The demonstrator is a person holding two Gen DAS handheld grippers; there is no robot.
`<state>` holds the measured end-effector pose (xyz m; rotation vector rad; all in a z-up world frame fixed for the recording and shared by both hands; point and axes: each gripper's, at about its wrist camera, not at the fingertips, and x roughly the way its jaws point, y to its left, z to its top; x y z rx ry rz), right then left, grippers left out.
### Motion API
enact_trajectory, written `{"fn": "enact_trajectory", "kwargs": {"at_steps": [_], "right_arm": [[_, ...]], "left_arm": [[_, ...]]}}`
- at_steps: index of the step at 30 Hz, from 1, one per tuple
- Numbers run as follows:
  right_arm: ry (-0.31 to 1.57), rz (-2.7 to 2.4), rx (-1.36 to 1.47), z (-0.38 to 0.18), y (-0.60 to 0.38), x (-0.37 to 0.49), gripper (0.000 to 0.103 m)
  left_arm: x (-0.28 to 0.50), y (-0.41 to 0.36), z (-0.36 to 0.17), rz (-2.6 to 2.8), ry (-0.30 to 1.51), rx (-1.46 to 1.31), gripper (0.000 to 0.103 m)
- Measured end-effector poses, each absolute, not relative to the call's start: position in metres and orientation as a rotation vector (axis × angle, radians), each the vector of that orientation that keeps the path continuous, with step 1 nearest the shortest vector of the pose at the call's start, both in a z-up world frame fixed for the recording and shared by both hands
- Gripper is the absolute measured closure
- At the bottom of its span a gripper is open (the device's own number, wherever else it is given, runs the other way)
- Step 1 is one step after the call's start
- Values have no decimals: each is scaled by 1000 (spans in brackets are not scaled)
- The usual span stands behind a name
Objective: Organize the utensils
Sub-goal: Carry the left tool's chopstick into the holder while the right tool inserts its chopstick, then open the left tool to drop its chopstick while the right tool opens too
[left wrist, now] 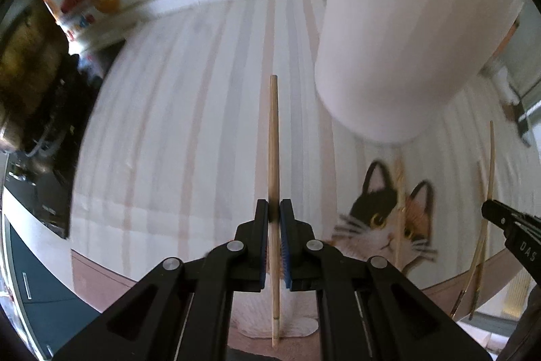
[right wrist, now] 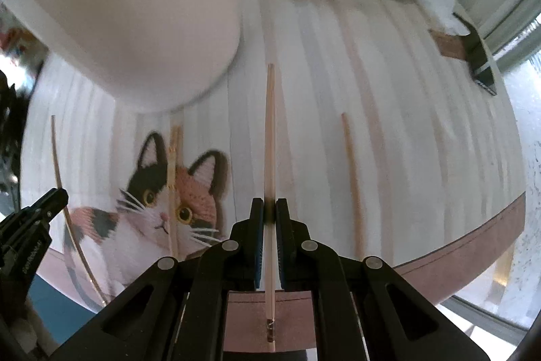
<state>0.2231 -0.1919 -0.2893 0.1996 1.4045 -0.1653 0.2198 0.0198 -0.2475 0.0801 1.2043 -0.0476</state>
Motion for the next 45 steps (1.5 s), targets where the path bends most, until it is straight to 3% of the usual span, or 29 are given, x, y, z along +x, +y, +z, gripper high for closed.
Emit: {"fn": "enact_trajectory", "kwargs": {"at_steps": [21,29,37,45], "right_arm": [[1065,-173,342,-183,-232,228,96],[940,-139,374,-128,-236,244,96],[789,-79,424,-51,-247,277,96],[667,-31,434,-1,-239,333,96]], "left_arm": [[236,46,-139,-20,938,-61,99],[233,53,-61,-70,818,-99,99],[239,46,18,-164,719,-162,99],[264,9,44,-252,711,-156,99]]}}
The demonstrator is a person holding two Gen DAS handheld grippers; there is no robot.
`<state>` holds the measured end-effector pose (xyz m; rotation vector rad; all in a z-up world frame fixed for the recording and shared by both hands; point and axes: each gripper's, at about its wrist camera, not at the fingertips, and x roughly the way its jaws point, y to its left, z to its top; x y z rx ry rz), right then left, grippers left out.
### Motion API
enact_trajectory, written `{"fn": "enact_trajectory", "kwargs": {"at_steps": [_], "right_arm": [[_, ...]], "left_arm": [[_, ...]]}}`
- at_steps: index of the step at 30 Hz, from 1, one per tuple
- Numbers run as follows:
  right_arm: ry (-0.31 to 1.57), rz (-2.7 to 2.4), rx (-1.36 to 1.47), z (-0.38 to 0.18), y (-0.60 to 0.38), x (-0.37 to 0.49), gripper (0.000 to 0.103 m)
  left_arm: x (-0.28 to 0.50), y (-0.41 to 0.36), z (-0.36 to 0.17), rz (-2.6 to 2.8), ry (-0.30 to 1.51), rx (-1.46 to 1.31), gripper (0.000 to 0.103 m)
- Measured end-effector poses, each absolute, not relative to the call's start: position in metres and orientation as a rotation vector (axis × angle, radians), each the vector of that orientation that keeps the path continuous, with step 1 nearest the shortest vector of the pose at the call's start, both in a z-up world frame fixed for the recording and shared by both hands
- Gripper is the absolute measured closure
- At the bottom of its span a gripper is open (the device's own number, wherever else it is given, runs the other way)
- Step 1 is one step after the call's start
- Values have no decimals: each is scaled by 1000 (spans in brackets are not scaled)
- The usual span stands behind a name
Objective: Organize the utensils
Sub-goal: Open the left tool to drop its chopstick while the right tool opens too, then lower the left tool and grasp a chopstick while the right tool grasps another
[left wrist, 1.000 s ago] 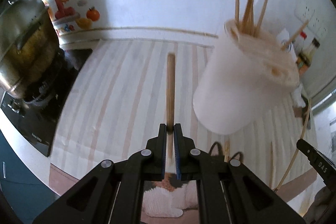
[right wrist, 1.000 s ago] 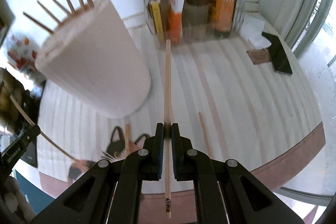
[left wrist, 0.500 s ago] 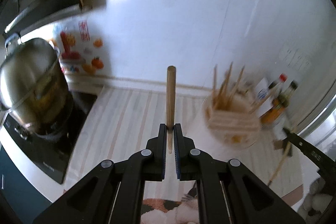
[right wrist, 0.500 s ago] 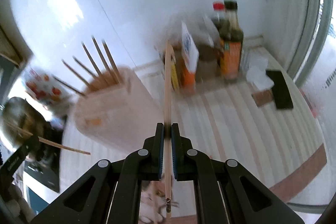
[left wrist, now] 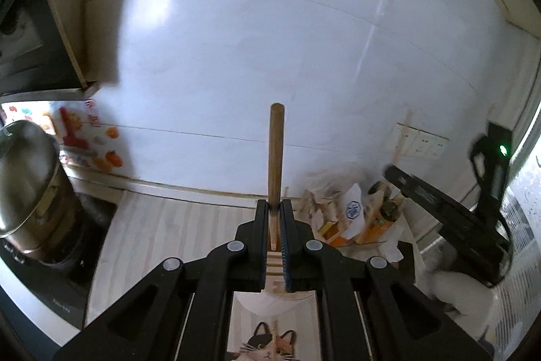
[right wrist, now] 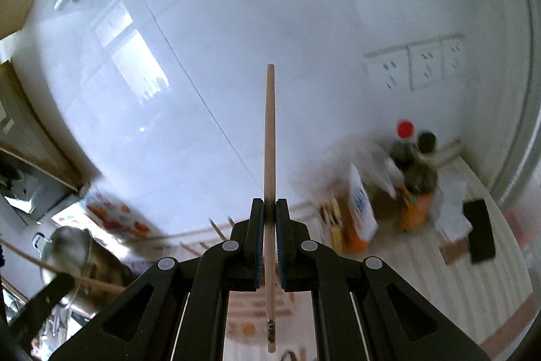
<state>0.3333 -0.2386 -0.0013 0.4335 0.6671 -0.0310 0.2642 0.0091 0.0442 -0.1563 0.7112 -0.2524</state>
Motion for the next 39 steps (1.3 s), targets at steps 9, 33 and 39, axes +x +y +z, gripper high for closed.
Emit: {"fn": "enact_trajectory", "kwargs": {"at_steps": [9,33,39], "right_arm": [[637,-42,425,-18,-225,397,96],[716,-30,411,-30,-254,350,39],[716,-120,448,-45,-276,297,17]], "left_arm": [[319,-19,6,-256,835,-141,99],[295,31,-6,-7,809,-63,0],[273,34,-62,3,919,-34,0]]}}
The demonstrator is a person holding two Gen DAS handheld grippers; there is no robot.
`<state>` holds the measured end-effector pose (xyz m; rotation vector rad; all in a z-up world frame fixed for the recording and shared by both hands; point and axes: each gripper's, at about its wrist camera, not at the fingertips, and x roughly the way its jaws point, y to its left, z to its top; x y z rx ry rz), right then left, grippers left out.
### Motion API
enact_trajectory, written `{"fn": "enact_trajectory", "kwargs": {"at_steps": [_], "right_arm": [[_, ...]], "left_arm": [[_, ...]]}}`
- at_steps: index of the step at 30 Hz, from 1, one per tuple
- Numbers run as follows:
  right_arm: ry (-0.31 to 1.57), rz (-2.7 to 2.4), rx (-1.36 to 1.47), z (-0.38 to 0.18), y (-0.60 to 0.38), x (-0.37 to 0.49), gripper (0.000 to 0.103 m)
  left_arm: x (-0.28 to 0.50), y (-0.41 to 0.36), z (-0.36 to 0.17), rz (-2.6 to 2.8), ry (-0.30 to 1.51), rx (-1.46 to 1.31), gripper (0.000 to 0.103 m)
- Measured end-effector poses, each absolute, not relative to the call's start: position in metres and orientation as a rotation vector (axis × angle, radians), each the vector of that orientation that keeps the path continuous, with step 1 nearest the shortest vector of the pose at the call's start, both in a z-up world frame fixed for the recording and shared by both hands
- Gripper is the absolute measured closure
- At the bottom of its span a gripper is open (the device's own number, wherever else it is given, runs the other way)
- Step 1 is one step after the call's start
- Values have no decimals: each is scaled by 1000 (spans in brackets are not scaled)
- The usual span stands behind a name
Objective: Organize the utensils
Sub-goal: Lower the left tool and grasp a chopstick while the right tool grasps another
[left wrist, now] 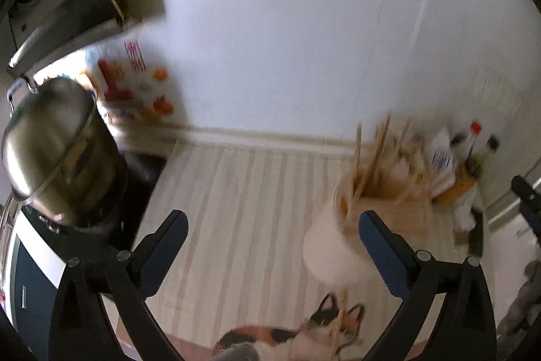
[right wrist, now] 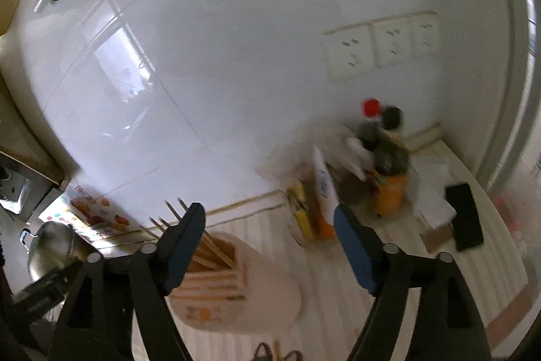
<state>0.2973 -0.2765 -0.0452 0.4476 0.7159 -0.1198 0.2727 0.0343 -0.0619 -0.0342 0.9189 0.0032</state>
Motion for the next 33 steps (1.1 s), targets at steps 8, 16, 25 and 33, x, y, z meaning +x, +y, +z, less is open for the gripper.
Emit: {"fn": "enact_trajectory", "kwargs": {"at_steps": [8,16,25,33], "right_arm": [[906,-239,402,-121,-298,256,14],[1194,-241,322,-212,-299,238,15],[1440,-263,264,-295,-299,219,46],[1512,-219,199,-315,-289,217,61]], "left_arm": [[248,5,-175,-24,1137,58,0],[225,-42,-288,-155,1451,39,32],[209,-97,-329,-246,1499,195,74],[204,-79,-326,-185,1489,188,99]]}}
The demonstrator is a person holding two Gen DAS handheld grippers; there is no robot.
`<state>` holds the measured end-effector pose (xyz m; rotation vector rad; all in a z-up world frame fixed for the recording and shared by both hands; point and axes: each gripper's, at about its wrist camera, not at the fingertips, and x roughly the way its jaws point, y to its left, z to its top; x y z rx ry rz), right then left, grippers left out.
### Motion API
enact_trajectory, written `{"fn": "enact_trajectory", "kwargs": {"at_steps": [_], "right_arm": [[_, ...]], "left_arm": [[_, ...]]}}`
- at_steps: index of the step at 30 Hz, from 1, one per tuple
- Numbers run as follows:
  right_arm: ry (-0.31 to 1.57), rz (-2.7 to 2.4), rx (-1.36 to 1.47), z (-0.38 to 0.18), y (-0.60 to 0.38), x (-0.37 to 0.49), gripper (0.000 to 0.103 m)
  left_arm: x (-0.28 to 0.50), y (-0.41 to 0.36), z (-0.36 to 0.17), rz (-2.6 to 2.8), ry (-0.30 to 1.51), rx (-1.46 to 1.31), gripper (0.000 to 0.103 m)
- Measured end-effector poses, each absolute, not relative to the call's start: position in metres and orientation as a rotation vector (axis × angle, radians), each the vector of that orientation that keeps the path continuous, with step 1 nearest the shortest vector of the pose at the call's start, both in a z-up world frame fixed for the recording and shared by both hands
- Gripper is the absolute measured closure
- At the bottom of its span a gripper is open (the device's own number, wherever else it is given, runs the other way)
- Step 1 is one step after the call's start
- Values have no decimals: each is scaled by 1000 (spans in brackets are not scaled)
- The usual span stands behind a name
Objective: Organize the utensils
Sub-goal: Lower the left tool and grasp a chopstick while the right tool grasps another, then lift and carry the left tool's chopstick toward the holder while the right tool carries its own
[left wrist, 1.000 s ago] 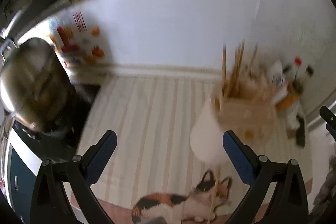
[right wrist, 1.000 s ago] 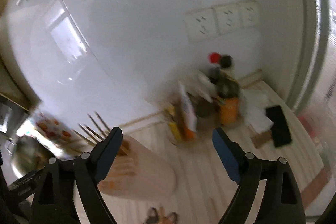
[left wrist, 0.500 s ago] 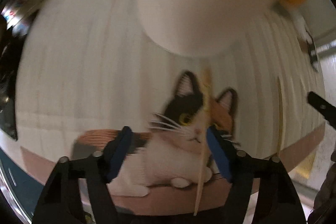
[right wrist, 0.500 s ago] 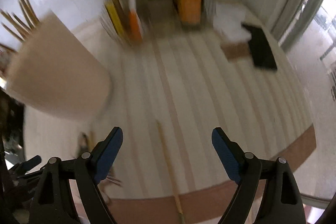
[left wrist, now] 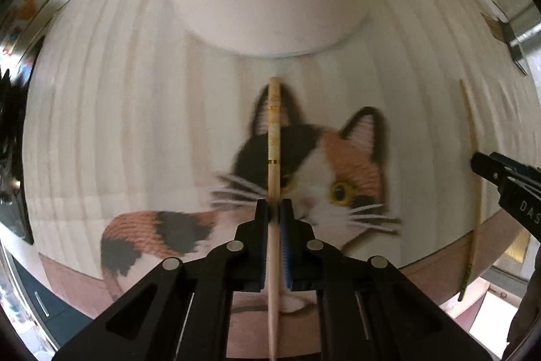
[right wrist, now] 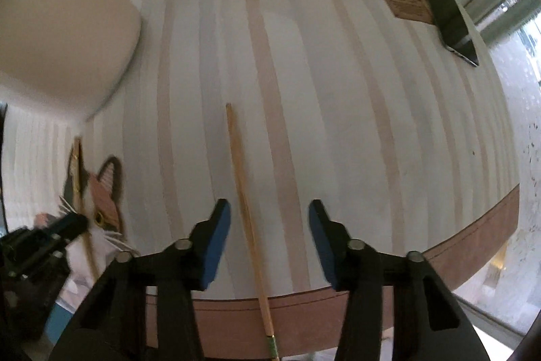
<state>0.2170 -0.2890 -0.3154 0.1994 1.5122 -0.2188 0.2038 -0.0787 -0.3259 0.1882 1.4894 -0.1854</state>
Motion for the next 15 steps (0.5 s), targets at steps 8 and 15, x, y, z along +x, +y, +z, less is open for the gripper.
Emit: {"fn": "enact_trajectory", "kwargs": {"at_steps": [8,15], "right_arm": [[1519,-191,163,-320,-276,212,96],[1531,-49,239,-316,-244,213,96]], "left_arm": [[195,-29,-322,-68,1482,127,99],[198,2,-318,-30,1487,67,99]]}}
